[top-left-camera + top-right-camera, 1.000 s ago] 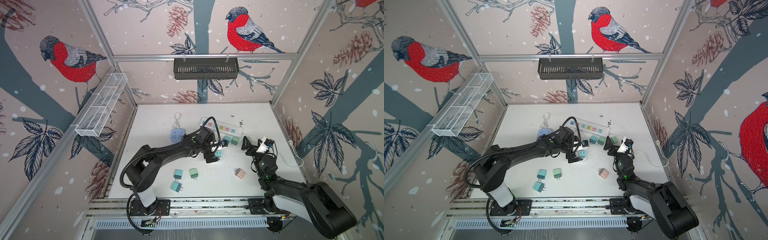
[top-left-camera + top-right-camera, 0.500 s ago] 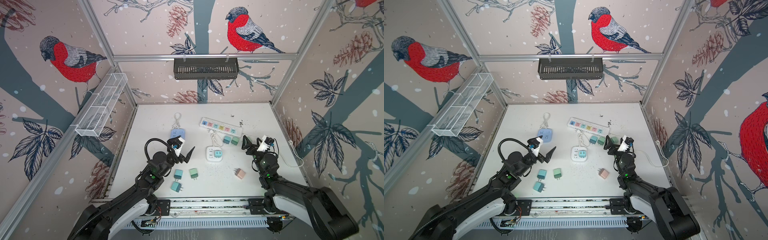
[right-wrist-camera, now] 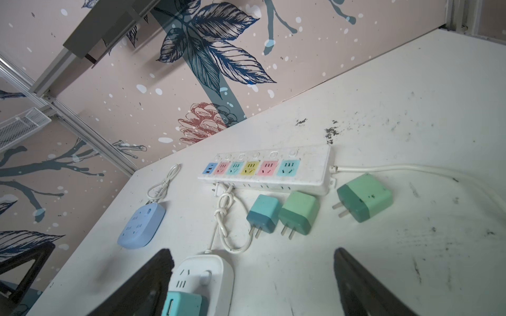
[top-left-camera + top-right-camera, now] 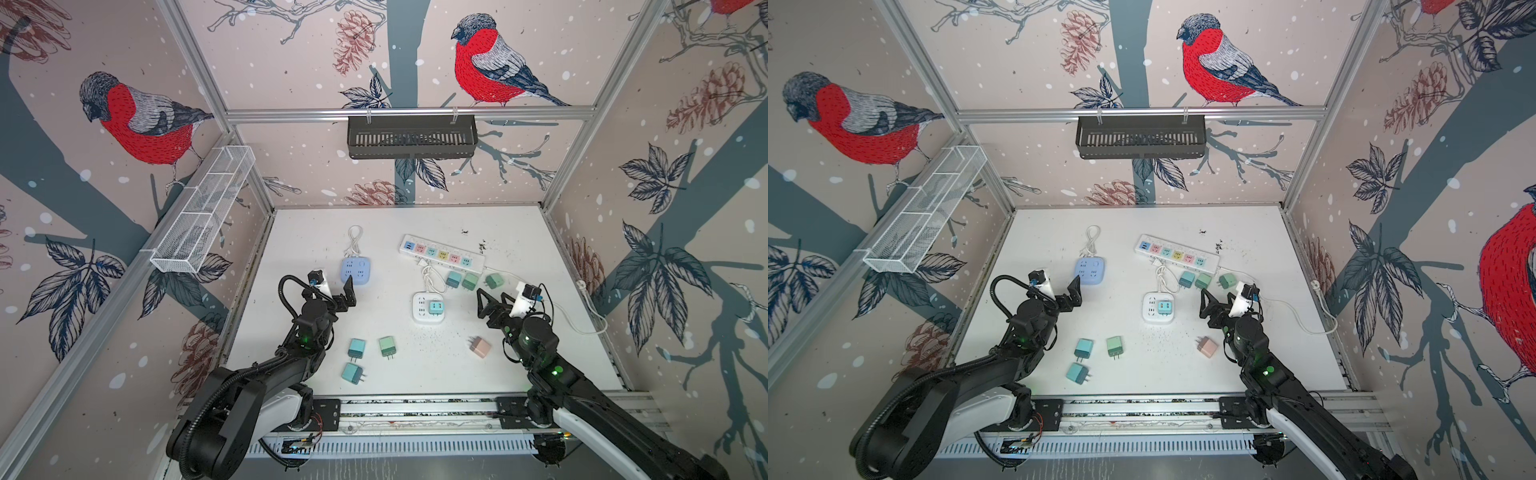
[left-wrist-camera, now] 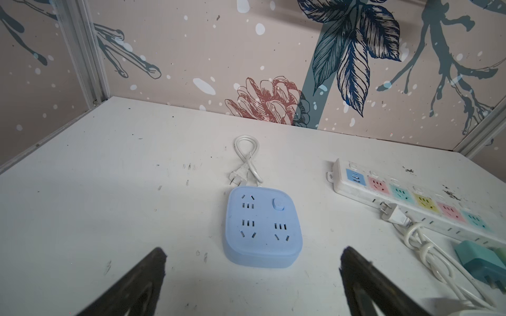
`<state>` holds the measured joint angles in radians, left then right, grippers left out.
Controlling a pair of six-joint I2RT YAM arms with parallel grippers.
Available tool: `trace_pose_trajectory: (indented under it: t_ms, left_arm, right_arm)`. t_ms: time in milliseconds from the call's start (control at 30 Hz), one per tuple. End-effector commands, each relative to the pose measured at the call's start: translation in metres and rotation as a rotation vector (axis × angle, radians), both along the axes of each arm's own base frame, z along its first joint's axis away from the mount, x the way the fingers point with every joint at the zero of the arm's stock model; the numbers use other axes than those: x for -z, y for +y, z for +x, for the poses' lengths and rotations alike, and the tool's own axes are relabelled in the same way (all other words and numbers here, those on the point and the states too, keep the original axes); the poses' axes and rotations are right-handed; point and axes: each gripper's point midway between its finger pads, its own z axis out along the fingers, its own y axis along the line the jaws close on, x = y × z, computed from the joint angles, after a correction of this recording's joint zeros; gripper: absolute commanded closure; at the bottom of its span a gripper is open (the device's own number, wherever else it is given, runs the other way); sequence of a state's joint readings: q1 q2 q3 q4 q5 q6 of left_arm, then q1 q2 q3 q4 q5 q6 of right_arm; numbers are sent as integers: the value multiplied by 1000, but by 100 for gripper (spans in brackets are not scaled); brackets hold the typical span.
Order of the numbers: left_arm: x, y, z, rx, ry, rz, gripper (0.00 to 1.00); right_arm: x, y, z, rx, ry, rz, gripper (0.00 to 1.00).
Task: Insert the plug
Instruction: 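Open the left gripper and lift away while the right gripper moves toward the pink adapter, then lower the right gripper over the pink plug adapter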
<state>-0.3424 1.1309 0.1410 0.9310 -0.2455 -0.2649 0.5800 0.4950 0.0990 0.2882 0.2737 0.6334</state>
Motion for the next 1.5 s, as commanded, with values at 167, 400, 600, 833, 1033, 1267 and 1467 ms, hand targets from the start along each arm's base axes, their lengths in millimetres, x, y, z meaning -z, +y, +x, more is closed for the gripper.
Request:
trace_pose_trajectory:
  t_ms: [167, 400, 600, 833, 1033, 1267, 1467]
  left_arm:
    - [-20, 13, 4, -83, -68, -76, 2]
    - [-19, 10, 4, -69, -62, -70, 2]
    - [-19, 10, 3, -65, -65, -72, 2]
    - [-20, 9, 2, -56, -68, -71, 2]
    - [-20, 9, 0, -54, -74, -73, 2]
    - [-20, 10, 0, -54, -74, -74, 2]
    - [-21, 9, -1, -52, -78, -75, 2]
  right_arm:
    - [57, 7, -14, 4, 252, -92, 14]
    - [78, 17, -28, 17, 362, -201, 14]
    - [93, 21, -39, 25, 443, -260, 17]
    - [104, 23, -52, 52, 522, -287, 29]
    - [94, 38, -67, 16, 550, -312, 66]
    - [100, 54, -87, -50, 613, -338, 90]
    - [118, 49, -101, -65, 694, -383, 96]
